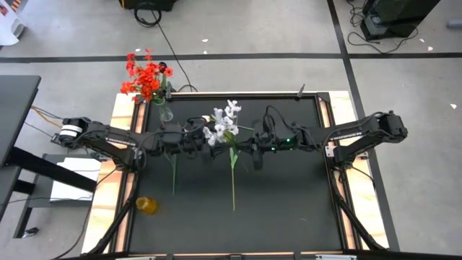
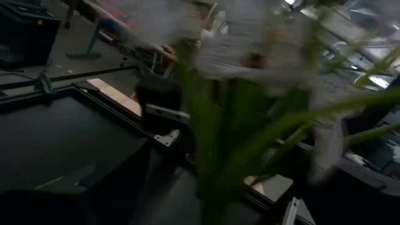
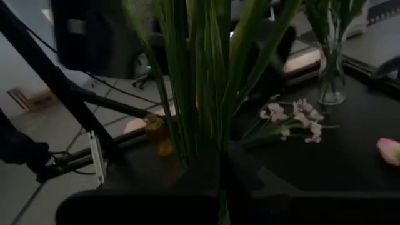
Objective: Sort flowers into vase by color
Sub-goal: Put the white flowers into the yellow vase
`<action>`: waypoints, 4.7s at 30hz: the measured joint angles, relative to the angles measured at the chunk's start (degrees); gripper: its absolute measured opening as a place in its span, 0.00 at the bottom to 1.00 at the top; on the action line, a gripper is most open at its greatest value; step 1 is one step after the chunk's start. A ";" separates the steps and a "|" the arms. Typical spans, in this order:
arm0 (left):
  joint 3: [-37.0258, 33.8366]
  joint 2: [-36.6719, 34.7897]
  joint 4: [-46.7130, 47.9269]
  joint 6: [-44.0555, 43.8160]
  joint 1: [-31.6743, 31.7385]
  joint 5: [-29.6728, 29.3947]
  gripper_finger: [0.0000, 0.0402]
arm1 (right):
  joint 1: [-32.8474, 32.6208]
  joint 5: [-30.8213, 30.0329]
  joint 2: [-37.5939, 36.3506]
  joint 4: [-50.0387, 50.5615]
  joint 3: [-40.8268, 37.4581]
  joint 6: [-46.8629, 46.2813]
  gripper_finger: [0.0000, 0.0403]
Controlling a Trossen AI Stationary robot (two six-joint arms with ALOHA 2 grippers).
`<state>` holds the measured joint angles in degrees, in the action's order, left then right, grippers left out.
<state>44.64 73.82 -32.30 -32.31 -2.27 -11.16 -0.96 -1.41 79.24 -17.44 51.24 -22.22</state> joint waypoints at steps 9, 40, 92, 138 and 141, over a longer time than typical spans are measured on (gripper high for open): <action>0.00 0.00 -0.10 2.05 0.44 -0.15 0.57 | -0.09 1.44 1.79 -2.44 0.02 0.22 0.03; 0.25 -12.29 19.71 19.89 0.69 -4.92 0.03 | 1.89 -2.03 -13.46 9.75 0.01 2.69 0.32; 3.52 -34.38 52.99 18.46 -0.58 2.20 0.02 | 2.28 2.54 -36.30 39.00 12.41 19.32 0.19; 3.48 -58.25 79.59 32.78 -22.04 38.10 0.02 | 2.28 2.54 -25.06 38.52 12.41 19.24 0.19; 3.48 -58.25 80.16 33.45 -22.04 38.12 0.02 | 2.28 2.56 -24.05 38.48 12.41 19.21 0.19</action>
<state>48.12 15.57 47.86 1.15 -24.32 26.96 1.32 1.15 55.18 21.04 63.66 -3.01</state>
